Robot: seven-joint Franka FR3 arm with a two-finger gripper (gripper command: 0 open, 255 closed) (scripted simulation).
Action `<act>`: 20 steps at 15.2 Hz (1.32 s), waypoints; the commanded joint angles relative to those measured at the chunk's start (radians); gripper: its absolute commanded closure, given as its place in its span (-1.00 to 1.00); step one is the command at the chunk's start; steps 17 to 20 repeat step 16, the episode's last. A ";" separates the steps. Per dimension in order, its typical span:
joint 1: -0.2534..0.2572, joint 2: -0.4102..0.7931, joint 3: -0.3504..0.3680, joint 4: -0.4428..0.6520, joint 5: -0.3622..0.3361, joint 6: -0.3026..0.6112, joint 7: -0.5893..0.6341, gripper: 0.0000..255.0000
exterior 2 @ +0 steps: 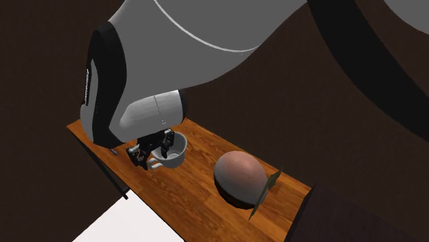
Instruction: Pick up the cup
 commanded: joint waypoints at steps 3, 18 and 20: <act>0.003 -0.039 -0.005 -0.014 -0.005 -0.026 0.006 1.00; 0.013 -0.153 -0.022 -0.038 -0.025 -0.115 0.030 1.00; 0.013 -0.153 -0.022 -0.038 -0.025 -0.115 0.030 1.00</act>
